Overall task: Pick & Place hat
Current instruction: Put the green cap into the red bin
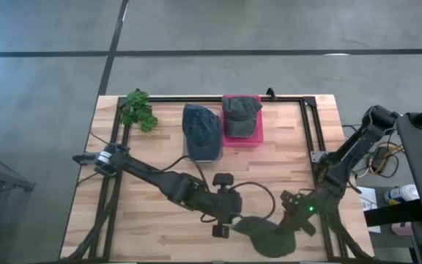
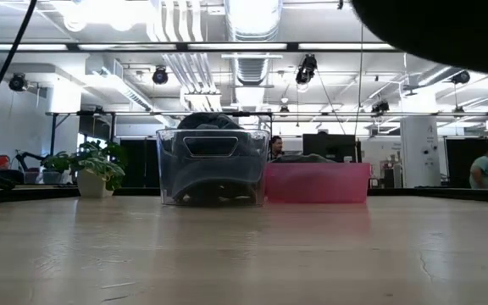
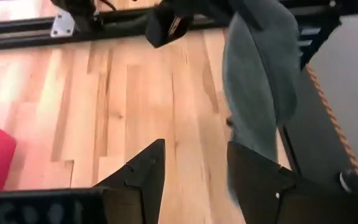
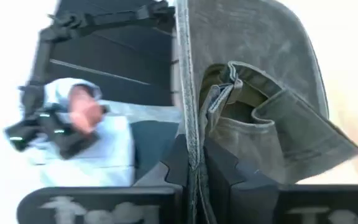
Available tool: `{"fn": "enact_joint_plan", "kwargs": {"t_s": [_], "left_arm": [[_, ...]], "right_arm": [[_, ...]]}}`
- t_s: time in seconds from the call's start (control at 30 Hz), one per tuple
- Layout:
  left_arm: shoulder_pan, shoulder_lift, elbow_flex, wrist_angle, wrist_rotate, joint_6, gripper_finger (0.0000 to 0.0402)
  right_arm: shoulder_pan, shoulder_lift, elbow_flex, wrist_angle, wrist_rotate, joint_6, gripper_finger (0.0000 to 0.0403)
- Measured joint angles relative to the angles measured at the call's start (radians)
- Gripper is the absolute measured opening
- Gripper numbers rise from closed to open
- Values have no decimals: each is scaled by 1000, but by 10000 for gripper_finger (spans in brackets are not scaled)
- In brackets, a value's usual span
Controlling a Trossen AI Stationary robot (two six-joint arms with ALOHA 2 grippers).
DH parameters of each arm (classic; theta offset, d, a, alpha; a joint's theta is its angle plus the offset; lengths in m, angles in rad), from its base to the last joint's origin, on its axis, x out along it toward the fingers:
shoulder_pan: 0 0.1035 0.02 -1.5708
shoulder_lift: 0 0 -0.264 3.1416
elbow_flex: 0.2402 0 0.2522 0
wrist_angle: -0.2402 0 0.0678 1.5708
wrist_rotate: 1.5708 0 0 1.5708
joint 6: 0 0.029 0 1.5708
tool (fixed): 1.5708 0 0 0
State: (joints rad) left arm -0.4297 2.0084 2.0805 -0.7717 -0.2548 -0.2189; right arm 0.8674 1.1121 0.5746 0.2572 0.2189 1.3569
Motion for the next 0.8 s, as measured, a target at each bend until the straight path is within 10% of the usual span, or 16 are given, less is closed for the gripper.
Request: {"fn": "enact_joint_plan", "kwargs": {"t_s": [0.43,0.8], "left_arm": [[50,-32,-242,226,299,50,167],[170,-29,-371,489,670,-136,167]], "right_arm": [[-14,20,-94,139,-71,46,20],[-24,18,-38,-78,-62,-2,20]]}}
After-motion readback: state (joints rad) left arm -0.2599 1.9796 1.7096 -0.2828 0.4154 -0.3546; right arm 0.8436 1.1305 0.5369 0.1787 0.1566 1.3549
